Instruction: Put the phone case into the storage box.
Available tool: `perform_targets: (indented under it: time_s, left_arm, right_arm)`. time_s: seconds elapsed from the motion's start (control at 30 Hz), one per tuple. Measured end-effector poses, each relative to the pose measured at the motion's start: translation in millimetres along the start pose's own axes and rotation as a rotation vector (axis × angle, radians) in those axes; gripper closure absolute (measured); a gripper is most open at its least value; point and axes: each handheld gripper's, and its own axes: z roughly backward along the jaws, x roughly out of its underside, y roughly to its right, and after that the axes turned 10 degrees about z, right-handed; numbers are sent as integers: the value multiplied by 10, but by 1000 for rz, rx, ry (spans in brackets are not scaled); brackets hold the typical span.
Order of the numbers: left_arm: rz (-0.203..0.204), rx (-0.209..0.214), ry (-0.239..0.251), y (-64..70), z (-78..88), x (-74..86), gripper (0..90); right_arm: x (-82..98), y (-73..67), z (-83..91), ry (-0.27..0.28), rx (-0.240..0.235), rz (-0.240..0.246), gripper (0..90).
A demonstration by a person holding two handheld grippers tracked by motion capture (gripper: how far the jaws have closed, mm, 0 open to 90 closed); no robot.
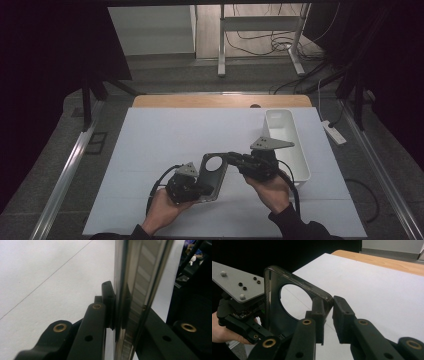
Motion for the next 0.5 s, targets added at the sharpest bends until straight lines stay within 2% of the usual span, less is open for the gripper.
perform_targets:
  time_s: [0.07, 0.5]
  left_arm:
    - [2, 21, 0, -5, -4, -1, 860]
    - [-7, 73, -19, -50, -54, 13, 849]
  right_arm:
    - [0, -3, 3, 6, -1, 0, 805]
    - [-17, -36, -3, -2, -5, -24, 821]
